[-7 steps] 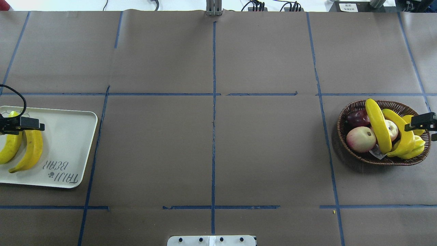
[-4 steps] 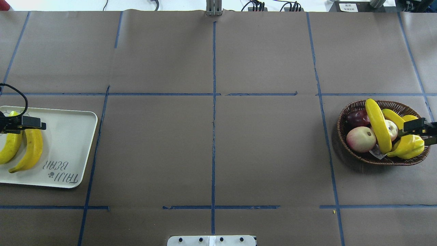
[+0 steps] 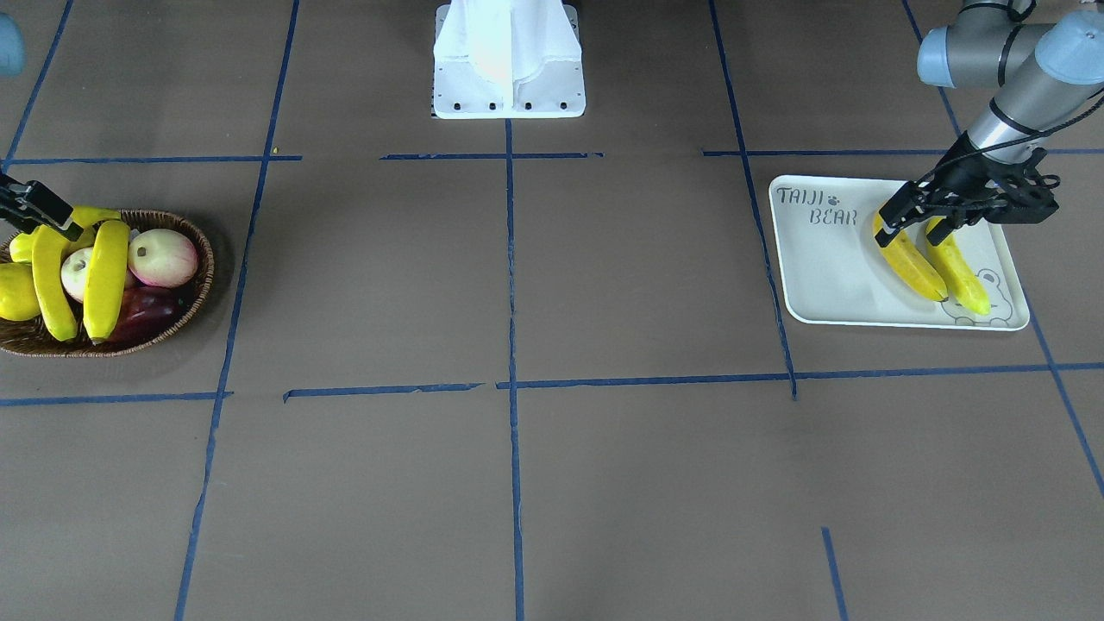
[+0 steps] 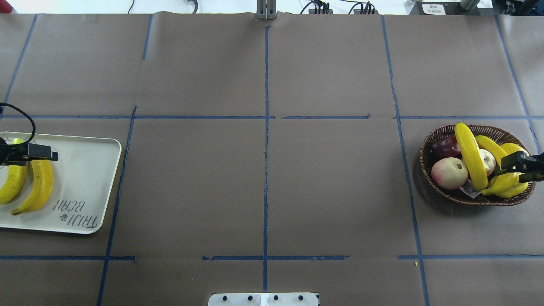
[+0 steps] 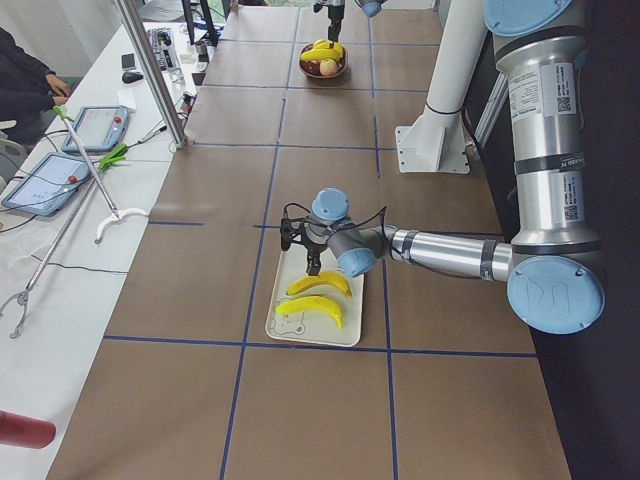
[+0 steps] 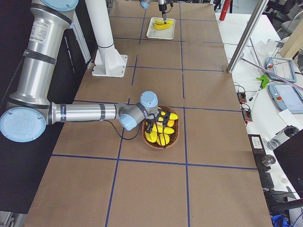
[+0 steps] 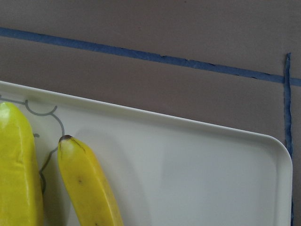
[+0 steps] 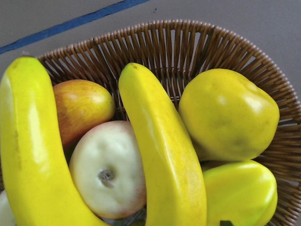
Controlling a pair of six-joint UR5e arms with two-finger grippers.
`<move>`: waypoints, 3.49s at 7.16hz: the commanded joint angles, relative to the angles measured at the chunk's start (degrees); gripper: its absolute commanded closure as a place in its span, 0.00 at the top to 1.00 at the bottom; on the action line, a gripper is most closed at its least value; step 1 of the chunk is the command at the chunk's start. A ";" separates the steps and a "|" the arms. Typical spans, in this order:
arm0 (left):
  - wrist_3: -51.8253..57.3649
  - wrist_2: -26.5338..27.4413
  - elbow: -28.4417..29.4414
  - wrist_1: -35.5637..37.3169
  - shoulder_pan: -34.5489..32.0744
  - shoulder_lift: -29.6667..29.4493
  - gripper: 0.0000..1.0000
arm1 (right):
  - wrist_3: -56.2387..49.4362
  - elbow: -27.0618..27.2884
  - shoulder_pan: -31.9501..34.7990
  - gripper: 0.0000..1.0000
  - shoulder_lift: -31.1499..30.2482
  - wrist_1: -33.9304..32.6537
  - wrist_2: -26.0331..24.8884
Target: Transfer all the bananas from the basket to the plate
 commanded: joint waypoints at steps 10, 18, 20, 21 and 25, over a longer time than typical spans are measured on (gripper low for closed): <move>-0.16 0.00 0.95 0.00 0.09 -0.46 0.99 | -11.38 4.32 20.91 0.00 -2.22 7.21 15.49; -36.91 -5.71 -1.51 -0.26 0.35 -22.03 1.00 | 19.61 6.71 -9.26 0.00 29.85 6.59 1.00; -54.16 -5.45 0.59 0.52 3.41 -33.99 0.99 | 19.81 6.80 -17.71 0.00 33.54 4.33 -8.41; -56.91 -5.19 0.86 0.61 3.78 -36.29 0.99 | 19.81 7.58 -19.92 0.00 36.61 -1.00 -10.63; -61.16 0.53 4.30 0.70 8.96 -42.55 0.99 | 19.81 11.90 -30.92 0.00 44.28 -15.11 -24.27</move>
